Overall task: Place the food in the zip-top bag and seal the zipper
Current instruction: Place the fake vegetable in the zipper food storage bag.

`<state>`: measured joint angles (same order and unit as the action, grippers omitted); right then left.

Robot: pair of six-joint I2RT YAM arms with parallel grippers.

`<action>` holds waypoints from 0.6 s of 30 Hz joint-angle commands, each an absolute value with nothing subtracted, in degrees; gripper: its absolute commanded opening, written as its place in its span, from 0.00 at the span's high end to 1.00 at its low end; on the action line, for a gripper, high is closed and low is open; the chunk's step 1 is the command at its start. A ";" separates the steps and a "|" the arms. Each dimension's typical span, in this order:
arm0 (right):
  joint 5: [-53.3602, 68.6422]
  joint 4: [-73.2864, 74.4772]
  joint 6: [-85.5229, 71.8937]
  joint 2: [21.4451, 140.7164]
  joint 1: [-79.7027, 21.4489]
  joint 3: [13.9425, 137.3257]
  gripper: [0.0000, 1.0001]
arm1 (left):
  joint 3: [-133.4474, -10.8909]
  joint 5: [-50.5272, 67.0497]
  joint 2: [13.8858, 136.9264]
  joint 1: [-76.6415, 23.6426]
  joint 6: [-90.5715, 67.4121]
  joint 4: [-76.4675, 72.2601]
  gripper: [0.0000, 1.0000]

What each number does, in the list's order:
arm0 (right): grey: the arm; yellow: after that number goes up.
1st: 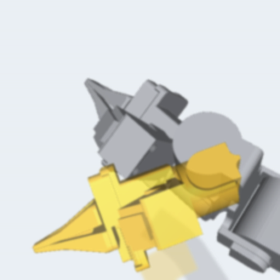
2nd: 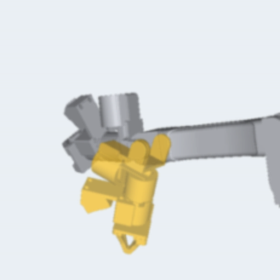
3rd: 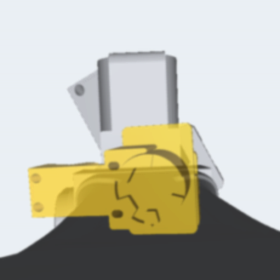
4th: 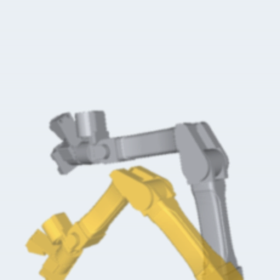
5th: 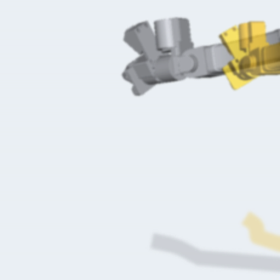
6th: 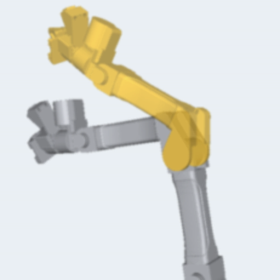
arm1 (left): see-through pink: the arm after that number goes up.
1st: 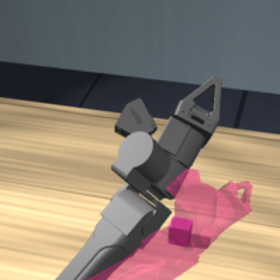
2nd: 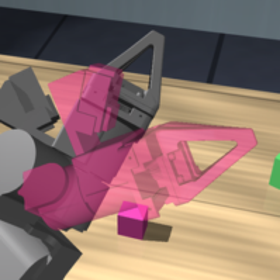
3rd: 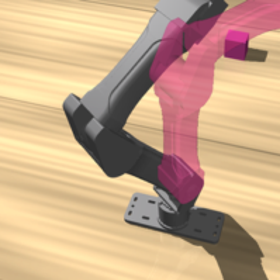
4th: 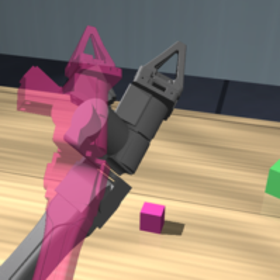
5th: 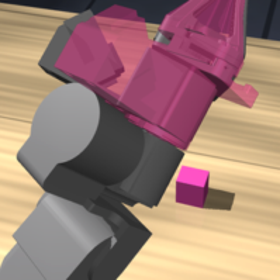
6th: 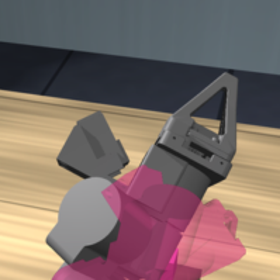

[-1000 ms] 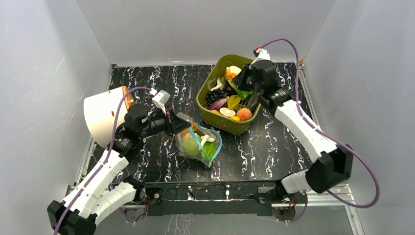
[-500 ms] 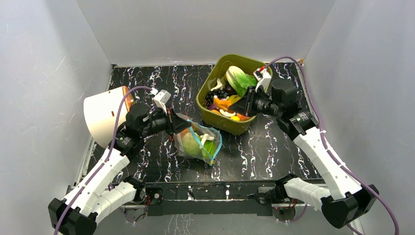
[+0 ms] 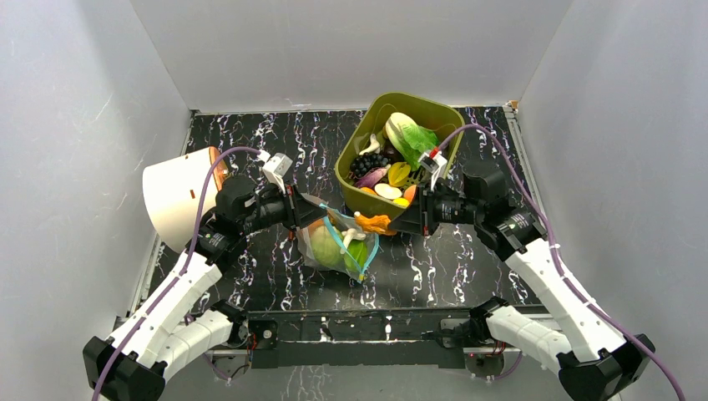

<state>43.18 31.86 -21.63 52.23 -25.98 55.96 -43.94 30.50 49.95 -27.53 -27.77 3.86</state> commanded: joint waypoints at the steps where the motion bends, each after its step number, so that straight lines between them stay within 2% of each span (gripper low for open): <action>1: 45.23 28.83 -18.68 52.26 -26.89 53.83 1.00 | -46.82 32.53 48.77 -27.33 -29.40 0.61 1.00; 18: 32.72 14.32 -21.42 56.77 -34.16 49.08 1.00 | -46.87 35.52 49.03 -27.29 -34.22 -2.62 1.00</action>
